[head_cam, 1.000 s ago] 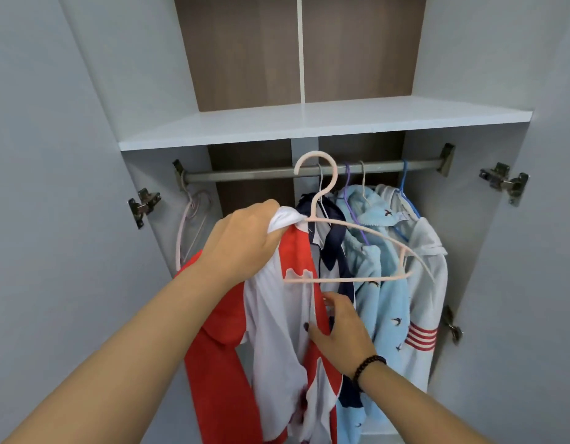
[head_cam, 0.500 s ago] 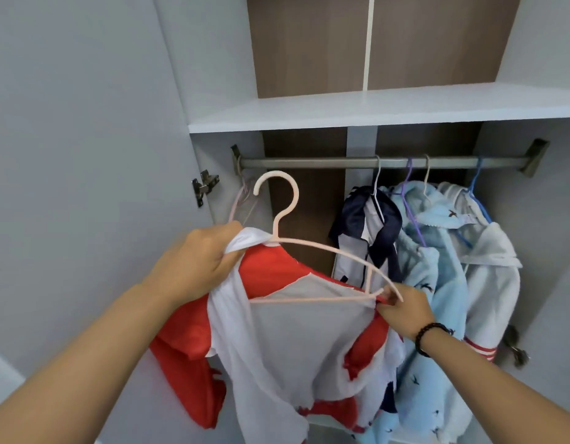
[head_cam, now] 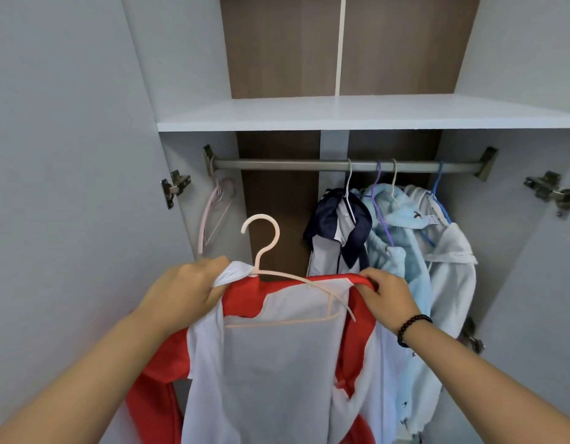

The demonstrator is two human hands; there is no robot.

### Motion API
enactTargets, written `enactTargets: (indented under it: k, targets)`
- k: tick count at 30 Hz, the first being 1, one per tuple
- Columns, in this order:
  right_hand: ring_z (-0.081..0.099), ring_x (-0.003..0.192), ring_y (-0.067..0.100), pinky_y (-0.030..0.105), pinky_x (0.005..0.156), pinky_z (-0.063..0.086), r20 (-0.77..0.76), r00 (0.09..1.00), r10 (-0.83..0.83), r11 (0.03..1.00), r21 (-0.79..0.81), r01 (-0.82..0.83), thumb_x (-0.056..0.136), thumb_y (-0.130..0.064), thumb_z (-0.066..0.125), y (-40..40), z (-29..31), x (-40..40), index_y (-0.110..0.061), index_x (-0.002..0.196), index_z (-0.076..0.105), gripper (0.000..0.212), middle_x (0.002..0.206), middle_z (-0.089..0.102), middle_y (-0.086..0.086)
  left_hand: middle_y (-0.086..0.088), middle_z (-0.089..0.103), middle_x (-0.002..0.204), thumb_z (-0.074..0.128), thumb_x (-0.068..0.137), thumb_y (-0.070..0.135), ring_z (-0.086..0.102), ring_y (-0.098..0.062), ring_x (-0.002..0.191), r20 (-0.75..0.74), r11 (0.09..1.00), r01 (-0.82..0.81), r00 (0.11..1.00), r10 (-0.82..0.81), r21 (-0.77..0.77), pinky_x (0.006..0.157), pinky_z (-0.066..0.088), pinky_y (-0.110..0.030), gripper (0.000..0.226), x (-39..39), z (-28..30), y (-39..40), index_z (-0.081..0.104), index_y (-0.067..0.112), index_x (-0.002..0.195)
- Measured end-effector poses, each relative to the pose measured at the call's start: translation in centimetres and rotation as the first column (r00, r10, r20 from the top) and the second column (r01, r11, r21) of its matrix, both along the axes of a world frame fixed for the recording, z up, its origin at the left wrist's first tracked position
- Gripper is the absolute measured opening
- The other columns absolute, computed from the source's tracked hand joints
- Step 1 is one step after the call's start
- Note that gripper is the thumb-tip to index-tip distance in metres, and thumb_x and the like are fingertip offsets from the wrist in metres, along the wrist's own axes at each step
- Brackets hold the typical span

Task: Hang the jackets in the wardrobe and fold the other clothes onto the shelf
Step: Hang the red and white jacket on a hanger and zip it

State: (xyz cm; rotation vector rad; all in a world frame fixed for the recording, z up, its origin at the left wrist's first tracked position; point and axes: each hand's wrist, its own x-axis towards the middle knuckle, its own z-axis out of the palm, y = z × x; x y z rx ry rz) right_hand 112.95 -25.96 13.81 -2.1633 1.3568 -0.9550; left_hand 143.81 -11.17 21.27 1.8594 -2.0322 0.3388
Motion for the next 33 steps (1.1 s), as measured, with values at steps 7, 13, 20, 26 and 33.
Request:
enactTargets:
  k: [7,13,20,26,33]
  targets:
    - [0.062,0.077,0.019,0.038,0.071,0.051,-0.111,0.993,0.036,0.987,-0.152,-0.053,0.079,-0.004,0.062,1.2,4.1,0.6,-0.014,0.08,0.071,0.014,0.08,0.067,0.0,-0.004,0.062,0.061,0.086,0.062,0.008,0.056,-0.024,0.042,0.091,0.998,0.03,0.996,-0.025,-0.052,0.038,0.043,-0.027,0.028,-2.7,-1.7,-1.0,0.062,0.011,0.075]
    - [0.058,0.06,0.003,0.017,0.059,0.048,0.074,0.997,-0.02,0.999,-0.037,0.023,0.075,-0.002,0.059,3.1,6.1,2.3,-0.024,0.072,0.068,0.025,0.06,0.064,-0.01,-0.005,0.056,0.052,0.089,0.053,0.007,0.049,-0.024,0.032,0.098,0.99,0.022,0.995,-0.008,-0.138,0.029,0.04,-0.024,0.033,-4.7,-2.8,-2.2,0.06,0.009,0.07]
    - [0.054,0.063,-0.002,0.011,0.059,0.039,0.4,0.916,0.031,0.996,0.068,-0.064,0.081,-0.012,0.068,6.4,6.8,6.3,-0.031,0.094,0.057,0.025,0.08,0.062,-0.008,-0.001,0.057,0.055,0.084,0.07,0.016,0.054,-0.023,0.041,-0.183,0.951,-0.076,0.983,0.021,-0.3,0.038,0.023,-0.019,0.027,-6.8,-3.4,-3.4,0.058,0.011,0.07]
    - [0.054,0.085,0.004,0.015,0.076,0.043,0.321,0.937,0.136,0.989,0.005,-0.145,0.079,-0.014,0.072,6.5,5.5,4.8,-0.026,0.131,0.043,0.06,0.095,0.056,-0.008,0.004,0.053,0.053,0.065,0.08,0.025,0.042,-0.009,0.046,-0.446,0.893,-0.131,0.891,-0.084,-0.431,0.048,0.027,-0.005,0.023,-5.4,-2.2,-3.4,0.06,0.008,0.067]
    - [0.04,0.124,0.022,0.039,0.102,0.031,-0.189,0.977,-0.1,0.895,-0.446,0.005,0.087,-0.031,0.065,3.8,6.4,1.8,-0.023,0.127,0.058,0.041,0.128,0.048,0.002,0.01,0.063,0.067,0.068,0.081,0.029,0.053,-0.003,0.058,-0.444,0.874,-0.01,0.864,-0.237,-0.486,0.061,0.037,-0.002,0.021,-4.0,-1.6,-3.5,0.073,0.008,0.081]
